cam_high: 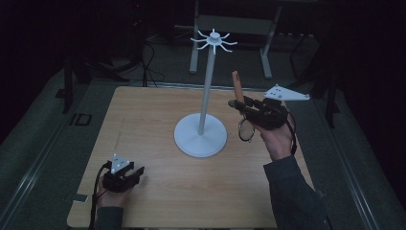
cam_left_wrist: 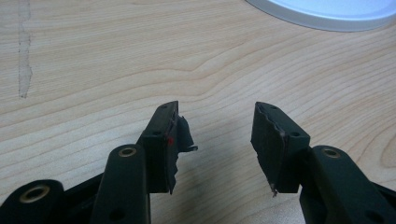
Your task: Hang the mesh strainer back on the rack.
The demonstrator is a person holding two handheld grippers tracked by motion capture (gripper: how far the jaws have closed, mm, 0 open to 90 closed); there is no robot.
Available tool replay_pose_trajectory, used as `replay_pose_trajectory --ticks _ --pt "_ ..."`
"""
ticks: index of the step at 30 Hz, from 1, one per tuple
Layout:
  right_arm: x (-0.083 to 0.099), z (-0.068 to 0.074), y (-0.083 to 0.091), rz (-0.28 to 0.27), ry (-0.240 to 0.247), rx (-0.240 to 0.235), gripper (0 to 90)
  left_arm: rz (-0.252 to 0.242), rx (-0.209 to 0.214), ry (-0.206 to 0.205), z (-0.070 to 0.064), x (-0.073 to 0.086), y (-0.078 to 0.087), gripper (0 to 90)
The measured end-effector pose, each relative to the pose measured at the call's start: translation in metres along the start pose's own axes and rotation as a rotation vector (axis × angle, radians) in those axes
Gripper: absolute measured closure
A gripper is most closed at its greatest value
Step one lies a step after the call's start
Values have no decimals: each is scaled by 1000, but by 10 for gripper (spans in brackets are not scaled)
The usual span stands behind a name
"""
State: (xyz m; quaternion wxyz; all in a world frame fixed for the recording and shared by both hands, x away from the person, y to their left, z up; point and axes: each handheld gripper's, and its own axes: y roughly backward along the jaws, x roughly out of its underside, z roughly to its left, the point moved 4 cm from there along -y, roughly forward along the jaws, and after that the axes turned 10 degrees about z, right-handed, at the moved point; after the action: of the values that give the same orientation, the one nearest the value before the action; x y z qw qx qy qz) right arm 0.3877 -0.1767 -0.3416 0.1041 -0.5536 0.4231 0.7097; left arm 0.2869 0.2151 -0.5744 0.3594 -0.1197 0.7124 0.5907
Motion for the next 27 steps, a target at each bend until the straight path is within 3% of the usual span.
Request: replay_pose_trajectory --ticks 27 --pt "-19 1 4 -79 -15 -3 677 -2 0 2 0 0 1 521"
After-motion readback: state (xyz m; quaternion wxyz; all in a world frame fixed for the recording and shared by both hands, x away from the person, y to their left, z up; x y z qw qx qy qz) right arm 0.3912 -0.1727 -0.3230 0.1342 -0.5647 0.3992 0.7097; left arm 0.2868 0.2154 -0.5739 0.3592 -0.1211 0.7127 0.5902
